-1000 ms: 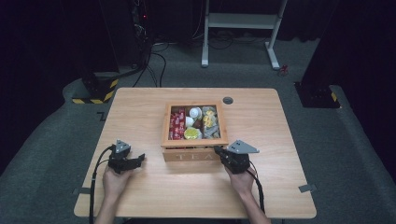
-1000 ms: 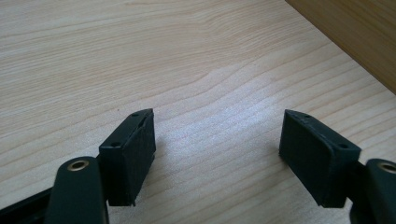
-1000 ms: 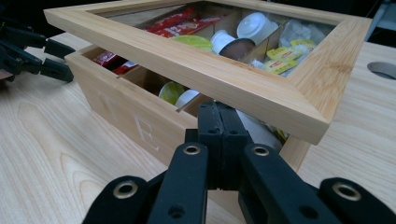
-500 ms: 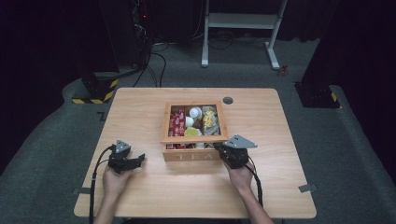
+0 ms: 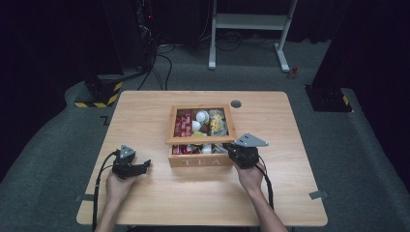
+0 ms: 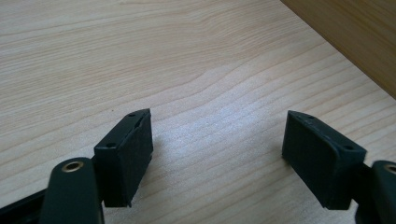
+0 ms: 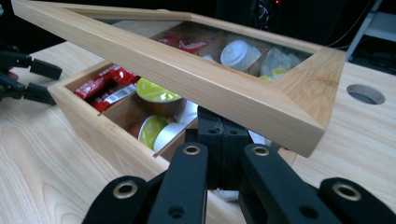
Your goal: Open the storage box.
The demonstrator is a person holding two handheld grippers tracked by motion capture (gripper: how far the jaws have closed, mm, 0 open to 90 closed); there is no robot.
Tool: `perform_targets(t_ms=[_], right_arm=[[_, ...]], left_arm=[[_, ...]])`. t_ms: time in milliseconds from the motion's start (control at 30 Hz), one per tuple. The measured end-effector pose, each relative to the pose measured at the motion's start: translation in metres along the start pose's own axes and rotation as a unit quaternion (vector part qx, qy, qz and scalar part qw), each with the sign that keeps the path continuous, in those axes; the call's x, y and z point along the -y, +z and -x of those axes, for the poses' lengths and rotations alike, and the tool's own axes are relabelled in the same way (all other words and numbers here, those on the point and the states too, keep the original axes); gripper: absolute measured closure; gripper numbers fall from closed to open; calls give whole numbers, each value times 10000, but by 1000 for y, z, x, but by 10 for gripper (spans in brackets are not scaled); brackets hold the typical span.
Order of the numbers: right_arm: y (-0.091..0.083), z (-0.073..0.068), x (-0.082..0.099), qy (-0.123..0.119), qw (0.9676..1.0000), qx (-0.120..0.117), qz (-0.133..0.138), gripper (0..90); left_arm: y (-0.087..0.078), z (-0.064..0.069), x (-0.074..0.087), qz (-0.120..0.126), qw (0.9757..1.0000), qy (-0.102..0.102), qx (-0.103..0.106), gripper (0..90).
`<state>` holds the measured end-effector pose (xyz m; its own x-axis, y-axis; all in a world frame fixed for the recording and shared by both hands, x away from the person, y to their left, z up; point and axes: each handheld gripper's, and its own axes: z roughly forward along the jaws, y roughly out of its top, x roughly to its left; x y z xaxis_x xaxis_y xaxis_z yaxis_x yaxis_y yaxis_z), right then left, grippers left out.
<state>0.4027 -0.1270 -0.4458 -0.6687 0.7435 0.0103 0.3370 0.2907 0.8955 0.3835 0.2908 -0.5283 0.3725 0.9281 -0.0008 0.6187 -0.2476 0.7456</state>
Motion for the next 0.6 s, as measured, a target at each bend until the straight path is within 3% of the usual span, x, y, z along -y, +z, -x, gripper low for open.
perform_targets(t_ms=[133, 333, 467, 600], right_arm=[[-2, 3, -4, 25, 10000, 8, 51, 900], [-2, 12, -7, 128, 9999, -11, 35, 900], [-3, 14, -11, 138, 9999, -37, 41, 900], [-4, 16, -16, 118, 9999, -42, 80, 900]], left_arm=[[0, 0, 0, 14, 10000, -9, 47, 247], [-5, 2, -2, 300, 9990, -57, 339, 282], [-10, 7, -4, 449, 9969, -113, 634, 290], [-13, 11, -10, 442, 9962, 10, 749, 288]])
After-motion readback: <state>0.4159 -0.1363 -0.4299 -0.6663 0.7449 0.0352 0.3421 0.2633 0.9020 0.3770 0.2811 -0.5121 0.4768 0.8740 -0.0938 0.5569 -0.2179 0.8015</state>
